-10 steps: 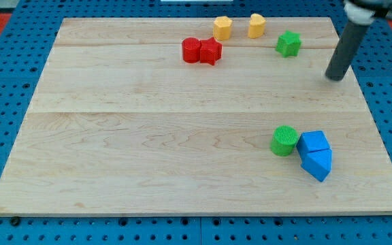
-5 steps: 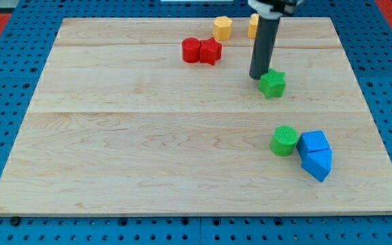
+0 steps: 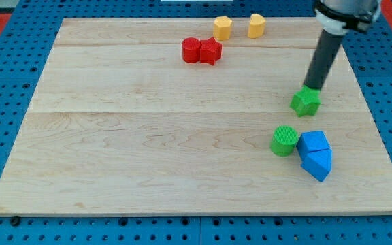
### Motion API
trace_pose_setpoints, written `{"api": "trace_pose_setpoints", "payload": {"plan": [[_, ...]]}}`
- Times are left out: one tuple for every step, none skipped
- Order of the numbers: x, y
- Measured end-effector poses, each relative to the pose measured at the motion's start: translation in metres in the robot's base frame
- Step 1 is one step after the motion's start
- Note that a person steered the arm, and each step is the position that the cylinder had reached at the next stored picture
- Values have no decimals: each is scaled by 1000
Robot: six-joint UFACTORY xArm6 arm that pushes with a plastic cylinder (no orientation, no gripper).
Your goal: Move the green star into the green circle
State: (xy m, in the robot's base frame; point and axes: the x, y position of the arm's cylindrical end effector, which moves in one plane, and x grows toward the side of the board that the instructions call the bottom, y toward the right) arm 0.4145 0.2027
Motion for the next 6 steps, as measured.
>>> {"api": "trace_pose_setpoints", "payload": {"plan": [[40, 0], [69, -18], [70, -39], [57, -38], [52, -38], [49, -38]]}}
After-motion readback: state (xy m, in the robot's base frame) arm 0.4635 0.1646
